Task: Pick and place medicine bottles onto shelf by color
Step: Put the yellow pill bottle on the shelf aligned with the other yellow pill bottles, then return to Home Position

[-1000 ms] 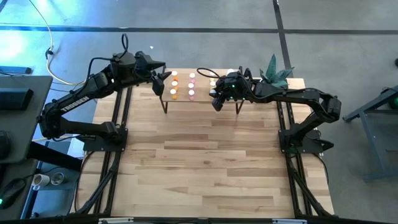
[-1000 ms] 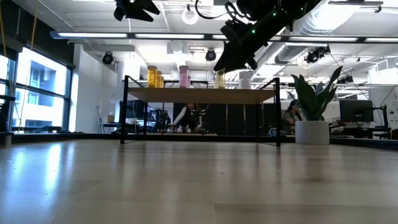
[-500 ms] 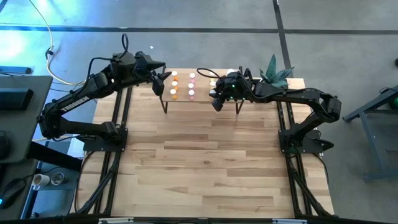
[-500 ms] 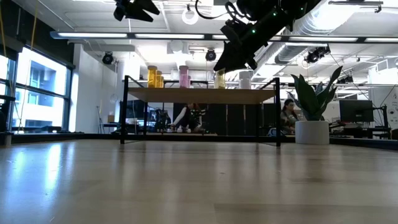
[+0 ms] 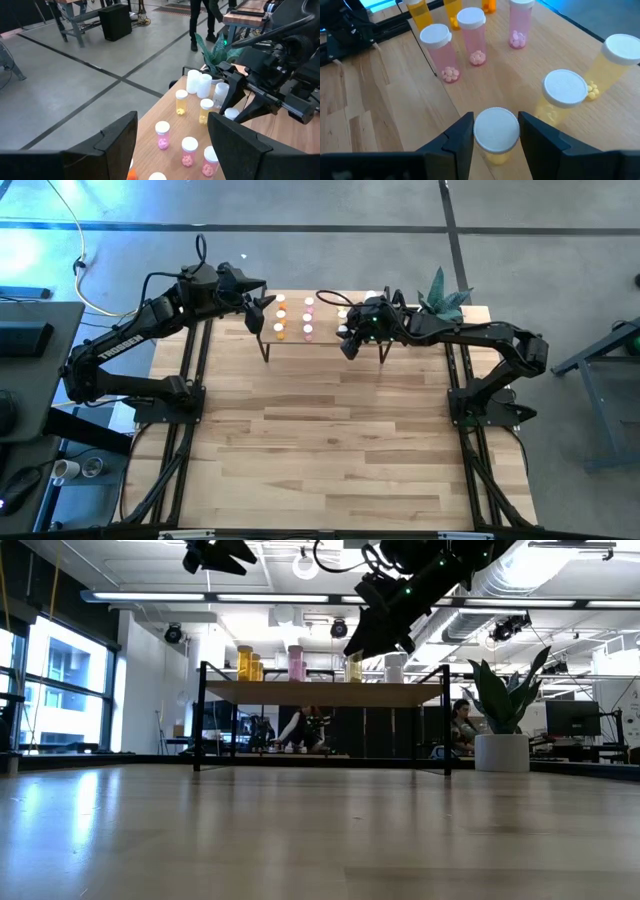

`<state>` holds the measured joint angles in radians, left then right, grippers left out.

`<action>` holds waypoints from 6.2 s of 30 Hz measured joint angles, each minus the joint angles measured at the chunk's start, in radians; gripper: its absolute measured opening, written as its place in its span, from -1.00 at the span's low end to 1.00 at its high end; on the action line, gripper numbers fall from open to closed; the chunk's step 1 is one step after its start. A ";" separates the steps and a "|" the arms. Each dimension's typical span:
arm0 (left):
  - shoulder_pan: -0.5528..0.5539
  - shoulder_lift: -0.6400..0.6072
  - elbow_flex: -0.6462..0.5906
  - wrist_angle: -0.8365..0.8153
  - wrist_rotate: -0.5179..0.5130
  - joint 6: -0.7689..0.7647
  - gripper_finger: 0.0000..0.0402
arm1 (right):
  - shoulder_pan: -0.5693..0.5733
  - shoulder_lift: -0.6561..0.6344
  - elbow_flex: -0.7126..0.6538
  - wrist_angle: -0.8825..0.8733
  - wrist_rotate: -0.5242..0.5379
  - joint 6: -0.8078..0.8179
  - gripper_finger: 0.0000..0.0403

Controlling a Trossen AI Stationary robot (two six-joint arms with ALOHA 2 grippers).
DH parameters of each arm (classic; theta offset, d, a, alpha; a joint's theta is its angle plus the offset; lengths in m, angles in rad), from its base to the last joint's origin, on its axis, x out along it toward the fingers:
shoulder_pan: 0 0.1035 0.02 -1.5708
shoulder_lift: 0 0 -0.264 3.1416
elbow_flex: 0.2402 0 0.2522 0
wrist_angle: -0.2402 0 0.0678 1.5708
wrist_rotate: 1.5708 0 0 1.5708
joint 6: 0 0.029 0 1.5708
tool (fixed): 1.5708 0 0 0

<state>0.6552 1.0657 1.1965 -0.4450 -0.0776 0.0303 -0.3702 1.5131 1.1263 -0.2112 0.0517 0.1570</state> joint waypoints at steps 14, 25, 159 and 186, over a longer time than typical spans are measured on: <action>0.000 0.000 0.000 -0.002 0.000 0.000 0.14 | 0.000 0.000 0.000 0.012 0.005 0.000 -0.28; 0.000 0.000 0.000 -0.009 0.000 0.000 0.14 | 0.000 -0.001 0.037 0.005 0.005 -0.008 -0.28; -0.128 -0.499 -0.489 0.100 0.242 -0.125 0.14 | 0.199 -0.127 0.224 0.106 0.136 -0.033 -0.28; -0.127 -0.971 -1.089 0.478 0.348 -0.237 0.14 | 0.208 -0.177 0.431 -0.102 0.193 -0.026 -0.28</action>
<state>0.5278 0.0948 0.1074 0.0328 0.2703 -0.2064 -0.1627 1.3362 1.5578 -0.3133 0.2445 0.1314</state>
